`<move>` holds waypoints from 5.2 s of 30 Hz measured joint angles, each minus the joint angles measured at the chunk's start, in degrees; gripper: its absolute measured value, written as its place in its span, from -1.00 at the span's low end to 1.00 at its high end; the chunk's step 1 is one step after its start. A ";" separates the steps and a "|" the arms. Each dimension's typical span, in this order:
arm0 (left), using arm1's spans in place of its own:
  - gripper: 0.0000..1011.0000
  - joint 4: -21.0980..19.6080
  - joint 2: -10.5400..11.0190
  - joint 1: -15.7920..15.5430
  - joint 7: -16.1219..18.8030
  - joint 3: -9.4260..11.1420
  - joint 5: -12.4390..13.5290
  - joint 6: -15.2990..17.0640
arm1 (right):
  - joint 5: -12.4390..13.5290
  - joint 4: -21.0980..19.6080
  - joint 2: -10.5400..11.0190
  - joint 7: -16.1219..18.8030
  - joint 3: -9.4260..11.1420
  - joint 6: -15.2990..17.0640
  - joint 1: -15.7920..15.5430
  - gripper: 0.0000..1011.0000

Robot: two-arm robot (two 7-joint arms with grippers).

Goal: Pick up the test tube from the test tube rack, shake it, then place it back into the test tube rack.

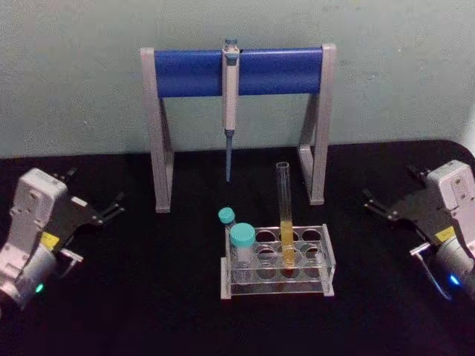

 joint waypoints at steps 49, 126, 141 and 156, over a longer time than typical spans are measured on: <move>1.00 0.00 0.00 0.00 0.00 0.00 0.00 0.00 | 2.49 -4.85 -0.22 2.86 2.69 3.41 -2.94 0.98; 1.00 0.00 0.00 0.00 0.00 0.00 0.00 0.00 | 9.61 0.90 -10.81 27.76 0.28 16.80 7.85 0.98; 1.00 0.00 0.00 0.00 0.00 0.00 0.00 0.00 | 9.63 0.69 -10.75 27.68 0.38 16.80 7.71 0.55; 1.00 0.00 0.00 0.00 0.00 0.00 0.00 0.00 | 9.67 0.60 -10.71 27.60 0.40 16.80 7.64 -0.42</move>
